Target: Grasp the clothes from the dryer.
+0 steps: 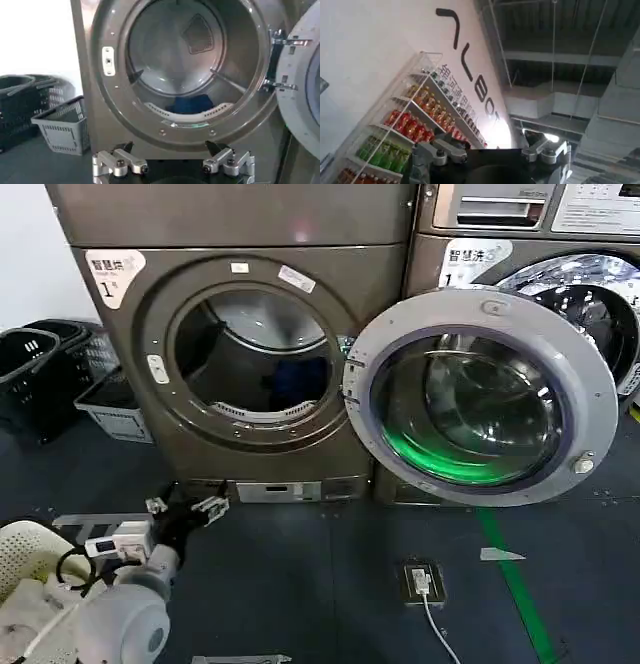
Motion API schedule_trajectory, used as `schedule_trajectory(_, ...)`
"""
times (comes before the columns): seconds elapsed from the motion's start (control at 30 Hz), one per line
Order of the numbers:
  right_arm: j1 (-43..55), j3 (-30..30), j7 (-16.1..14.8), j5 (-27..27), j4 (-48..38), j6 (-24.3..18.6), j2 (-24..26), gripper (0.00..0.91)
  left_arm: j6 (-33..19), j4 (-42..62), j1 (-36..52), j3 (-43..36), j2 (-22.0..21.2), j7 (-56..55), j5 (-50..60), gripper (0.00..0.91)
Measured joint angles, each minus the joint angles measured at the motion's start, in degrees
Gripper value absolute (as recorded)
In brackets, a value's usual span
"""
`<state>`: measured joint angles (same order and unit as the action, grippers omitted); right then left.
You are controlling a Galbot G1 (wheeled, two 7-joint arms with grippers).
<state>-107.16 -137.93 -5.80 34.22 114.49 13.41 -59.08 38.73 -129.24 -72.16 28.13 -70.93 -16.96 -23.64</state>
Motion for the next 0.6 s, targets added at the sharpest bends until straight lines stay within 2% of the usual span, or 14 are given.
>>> schedule_trajectory(0.6,-0.2,-0.2,-0.3,1.7,0.2,-3.0,0.0,0.907,-2.4,0.5,0.5,-1.1,-0.1,1.7,2.8,0.907)
